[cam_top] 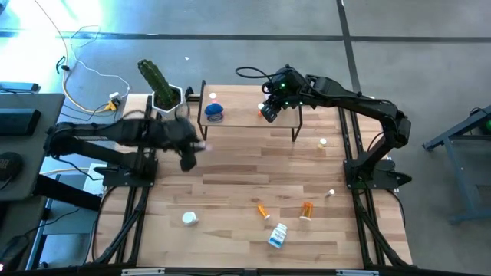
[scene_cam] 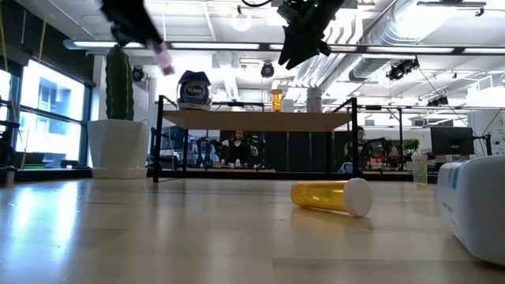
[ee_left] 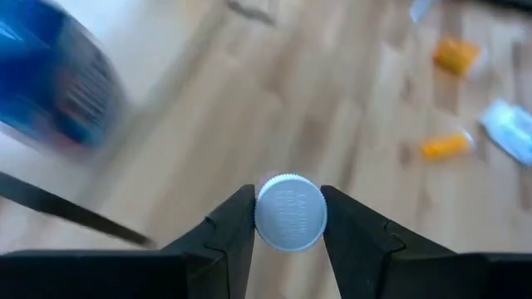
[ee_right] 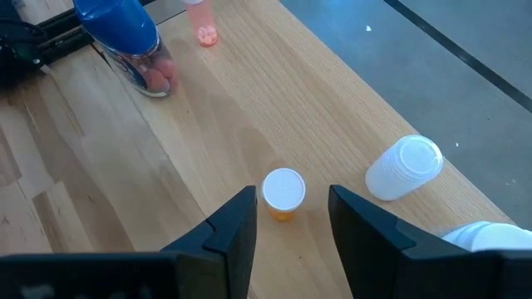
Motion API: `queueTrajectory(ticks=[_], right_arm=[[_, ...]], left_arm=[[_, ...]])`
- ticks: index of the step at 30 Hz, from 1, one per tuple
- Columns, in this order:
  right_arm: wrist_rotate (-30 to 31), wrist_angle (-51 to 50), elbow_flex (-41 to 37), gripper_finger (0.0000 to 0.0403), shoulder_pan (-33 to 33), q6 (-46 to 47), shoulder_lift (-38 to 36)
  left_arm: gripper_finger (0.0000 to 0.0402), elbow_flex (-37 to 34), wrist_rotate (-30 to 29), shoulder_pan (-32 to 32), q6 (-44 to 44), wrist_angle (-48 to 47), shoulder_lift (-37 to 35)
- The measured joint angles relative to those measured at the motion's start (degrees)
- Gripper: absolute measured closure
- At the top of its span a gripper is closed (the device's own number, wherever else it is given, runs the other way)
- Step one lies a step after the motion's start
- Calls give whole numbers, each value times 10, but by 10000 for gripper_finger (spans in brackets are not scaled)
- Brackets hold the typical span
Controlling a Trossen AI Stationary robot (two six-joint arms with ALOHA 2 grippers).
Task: Pick and place medicine bottles onto shelf by color
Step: Put the pink small pill bottle on the shelf
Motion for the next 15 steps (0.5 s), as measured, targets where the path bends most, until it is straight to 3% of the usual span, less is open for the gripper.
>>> queueTrajectory(ticks=[8,15], right_arm=[[0,0,0,260,0,0,0],[17,0,0,260,-1,18,0]], left_arm=[[282,108,-12,145,180,32,3],[282,186,-12,264,281,93,33]])
